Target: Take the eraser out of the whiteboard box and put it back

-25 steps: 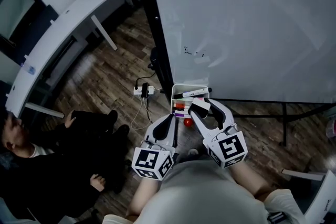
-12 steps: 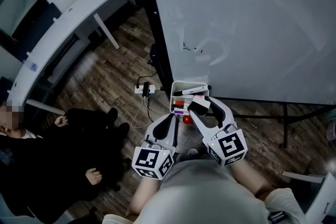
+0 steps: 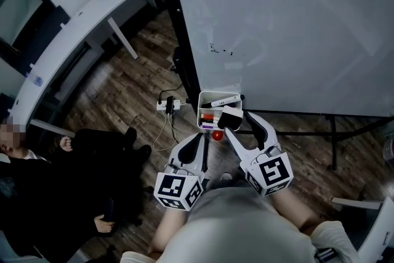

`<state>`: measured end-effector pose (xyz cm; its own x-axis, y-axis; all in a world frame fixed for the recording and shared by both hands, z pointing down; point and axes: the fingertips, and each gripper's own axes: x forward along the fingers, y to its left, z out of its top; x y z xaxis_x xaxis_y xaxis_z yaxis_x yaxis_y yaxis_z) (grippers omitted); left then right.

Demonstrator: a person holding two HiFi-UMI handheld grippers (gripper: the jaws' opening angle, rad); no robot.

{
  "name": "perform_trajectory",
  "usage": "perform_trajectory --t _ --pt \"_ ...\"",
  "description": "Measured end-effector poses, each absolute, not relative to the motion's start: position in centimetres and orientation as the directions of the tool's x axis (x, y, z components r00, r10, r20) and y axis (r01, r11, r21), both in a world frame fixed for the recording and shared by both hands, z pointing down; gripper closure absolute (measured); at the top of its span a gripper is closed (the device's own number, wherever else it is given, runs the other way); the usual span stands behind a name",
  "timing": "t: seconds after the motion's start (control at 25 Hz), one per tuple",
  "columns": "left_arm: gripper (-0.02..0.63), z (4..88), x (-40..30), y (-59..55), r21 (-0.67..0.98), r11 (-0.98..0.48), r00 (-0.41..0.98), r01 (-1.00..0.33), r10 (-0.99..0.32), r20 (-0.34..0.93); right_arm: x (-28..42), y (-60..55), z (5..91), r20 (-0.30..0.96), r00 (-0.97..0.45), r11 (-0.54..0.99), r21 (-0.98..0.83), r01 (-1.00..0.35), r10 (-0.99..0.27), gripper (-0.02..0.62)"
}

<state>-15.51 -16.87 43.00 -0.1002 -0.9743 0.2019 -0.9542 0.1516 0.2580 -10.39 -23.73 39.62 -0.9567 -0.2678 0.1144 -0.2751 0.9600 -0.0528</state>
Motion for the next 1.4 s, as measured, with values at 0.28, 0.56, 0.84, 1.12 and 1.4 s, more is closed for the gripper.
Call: perform_trajectory --t 0.28,0.56,0.84,1.12,1.4 --pt "0.601 42.4 -14.7 -16.0 0.256 0.120 -0.072 -0.959 -0.980 0.187 -9.3 -22.1 39.2 0.110 -0.951 0.954 -0.052 -0.296 -0.289 0.364" --pt "0.601 41.8 -14.1 -14.5 0.253 0.094 -0.047 -0.963 -0.981 0.187 -8.8 -19.7 38.3 0.101 -0.948 0.949 -0.056 -0.309 -0.302 0.394" --pt "0.601 41.3 -13.5 -12.4 0.246 0.068 -0.021 -0.967 -0.982 0.189 -7.8 -16.7 37.7 0.092 -0.942 0.942 -0.067 -0.329 -0.323 0.471" --pt "0.601 40.9 -12.7 -9.8 0.243 0.045 0.002 -0.969 -0.981 0.192 -6.8 -13.9 37.6 0.096 -0.933 0.933 -0.072 -0.353 -0.346 0.538" --pt "0.601 41.0 -11.5 -7.4 0.241 0.024 0.022 -0.970 -0.982 0.188 -5.5 -11.2 38.0 0.101 -0.926 0.924 -0.079 -0.373 -0.365 0.587"
